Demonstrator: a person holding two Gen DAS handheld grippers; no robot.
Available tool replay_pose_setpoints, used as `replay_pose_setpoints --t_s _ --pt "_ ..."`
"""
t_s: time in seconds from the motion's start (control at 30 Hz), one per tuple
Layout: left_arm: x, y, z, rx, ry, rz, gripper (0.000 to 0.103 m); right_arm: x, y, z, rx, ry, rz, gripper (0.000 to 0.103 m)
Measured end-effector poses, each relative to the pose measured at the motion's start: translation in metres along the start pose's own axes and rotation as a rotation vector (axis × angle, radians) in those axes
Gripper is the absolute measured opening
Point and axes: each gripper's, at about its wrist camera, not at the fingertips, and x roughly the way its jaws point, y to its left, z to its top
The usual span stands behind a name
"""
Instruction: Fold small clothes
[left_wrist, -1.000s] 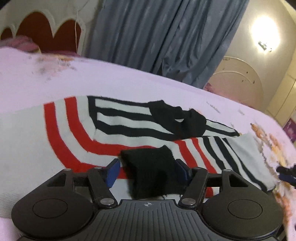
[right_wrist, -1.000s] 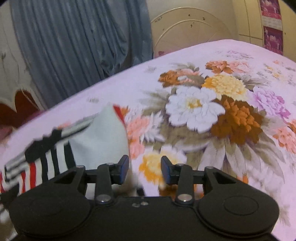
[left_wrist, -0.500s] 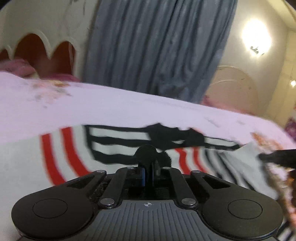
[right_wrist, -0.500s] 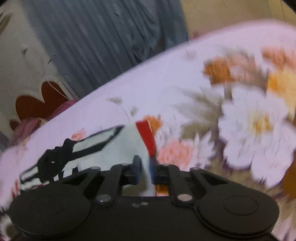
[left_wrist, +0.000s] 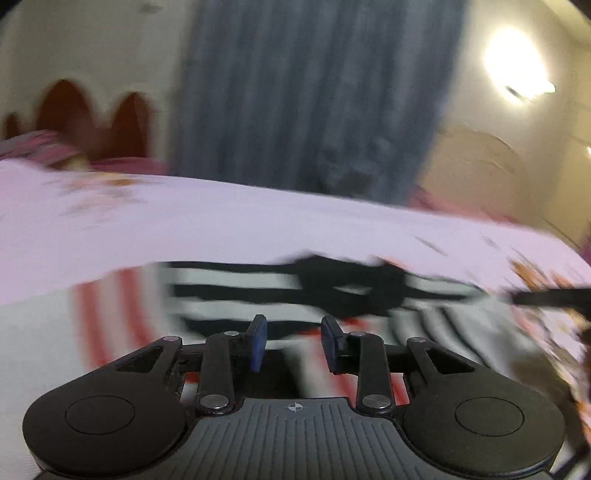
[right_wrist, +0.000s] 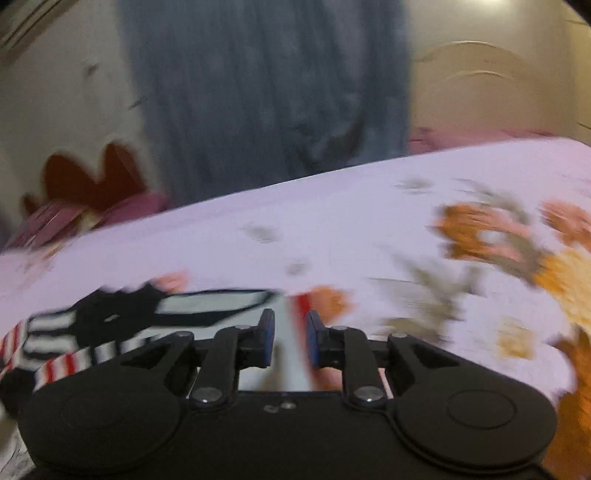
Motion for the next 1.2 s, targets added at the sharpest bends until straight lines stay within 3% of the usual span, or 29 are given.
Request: replay_pose_setpoints --t_s 0.07,0.13,0.2,0.27,0.3,0.33,0.37,0.43,0.6,0.63,0.7,0.73,0.8,0.87,0.97,1.07,1.13,1.2 --pt "0.025 -0.036 0.004 0.046 0.036 -0.079 0.035 0.014 0.028 -0.003 -0.067 0.037 0.054 0.020" --pt "0.046 -0.059 0.003 0.072 0.064 -0.116 0.050 0.027 0.049 -0.008 -0.118 0.082 0.100 0.020" --pt "0.065 -0.067 0.000 0.063 0.119 -0.123 0.051 0.036 0.057 -0.013 -0.160 0.134 0.121 0.022" --pt "0.065 -0.057 -0.003 0.047 0.112 -0.113 0.051 0.036 0.048 -0.013 -0.178 0.155 0.157 0.021" --pt "0.061 -0.048 -0.004 0.038 0.106 -0.091 0.051 0.035 0.039 -0.010 -0.168 0.148 0.149 0.020" --pt "0.058 -0.038 -0.006 0.039 0.112 -0.073 0.050 0.035 0.026 -0.006 -0.151 0.125 0.075 0.016" --pt "0.057 -0.027 -0.008 0.036 0.115 -0.083 0.050 0.037 0.008 0.000 -0.094 0.115 0.027 0.000" --pt "0.053 -0.013 -0.010 0.022 0.118 -0.103 0.049 0.042 -0.020 0.006 0.004 0.118 -0.036 0.000" --pt "0.051 -0.033 -0.004 0.099 0.126 -0.037 0.050 0.036 -0.004 0.002 -0.036 0.117 -0.074 0.002" --pt "0.047 -0.040 -0.003 0.106 0.113 -0.043 0.050 0.030 0.000 0.001 -0.033 0.118 -0.070 0.005" --pt "0.036 -0.056 -0.005 0.115 0.094 -0.083 0.050 0.011 0.009 -0.005 -0.057 0.115 -0.062 0.024" --pt "0.030 -0.064 -0.008 0.116 0.093 -0.111 0.050 0.002 0.011 -0.010 -0.063 0.123 -0.054 0.026" --pt "0.022 -0.077 -0.017 0.143 0.104 -0.144 0.050 -0.024 0.017 -0.028 -0.076 0.139 -0.028 0.024" --pt "0.024 -0.082 -0.031 0.180 0.171 -0.116 0.050 -0.049 0.027 -0.050 -0.100 0.133 -0.033 0.023" --pt "0.018 -0.072 -0.034 0.143 0.159 -0.134 0.050 -0.066 0.035 -0.084 -0.170 0.124 -0.092 0.018" --pt "0.002 -0.075 -0.027 0.181 0.121 -0.135 0.050 -0.080 0.045 -0.080 -0.165 0.111 -0.104 0.019" --pt "0.006 -0.076 -0.033 0.217 0.168 -0.101 0.050 -0.083 0.042 -0.077 -0.129 0.111 -0.083 0.018" --pt "0.009 -0.066 -0.037 0.184 0.179 -0.118 0.050 -0.074 0.039 -0.088 -0.148 0.156 -0.102 0.016"
